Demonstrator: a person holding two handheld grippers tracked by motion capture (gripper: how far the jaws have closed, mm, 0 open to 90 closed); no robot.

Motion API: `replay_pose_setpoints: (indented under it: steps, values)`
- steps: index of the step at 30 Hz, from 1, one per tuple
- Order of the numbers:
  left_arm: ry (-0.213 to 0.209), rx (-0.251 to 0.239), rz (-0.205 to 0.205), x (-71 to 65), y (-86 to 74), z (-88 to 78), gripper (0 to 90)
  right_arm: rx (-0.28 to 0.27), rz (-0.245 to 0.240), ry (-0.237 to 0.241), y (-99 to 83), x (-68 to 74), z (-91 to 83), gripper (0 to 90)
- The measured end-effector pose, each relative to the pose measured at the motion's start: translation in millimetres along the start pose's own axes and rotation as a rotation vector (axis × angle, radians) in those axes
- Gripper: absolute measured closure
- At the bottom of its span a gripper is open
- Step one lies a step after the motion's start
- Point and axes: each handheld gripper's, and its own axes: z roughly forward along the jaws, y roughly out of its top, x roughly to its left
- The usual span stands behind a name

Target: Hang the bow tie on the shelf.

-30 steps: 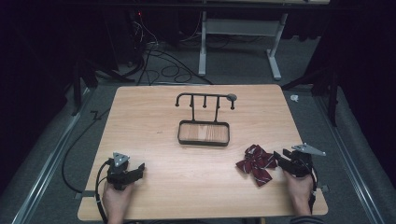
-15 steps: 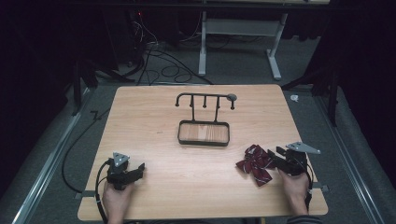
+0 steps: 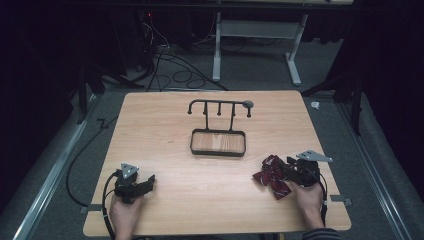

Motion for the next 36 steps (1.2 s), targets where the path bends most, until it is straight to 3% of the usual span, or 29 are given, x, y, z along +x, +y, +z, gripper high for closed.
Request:
replay_pose_setpoints:
  steps: [20, 31, 36]
  values:
    - [-0.001, 0.000, 0.000, 0.1, 0.0, -0.1, 27.5, 0.034, -0.033, 0.023, 8.6, 8.8, 24.6, 62.1]
    - [0.000, 0.000, 0.001, -0.1, 0.0, 0.0, 27.6, 0.041, -0.025, 0.041, 13.6, 9.3, 35.2, 69.1]
    - [0.000, 0.000, 0.000, 0.0, 0.0, 0.0, 27.6, 0.049, -0.024, 0.044, 14.5, 9.8, 39.7, 76.5]
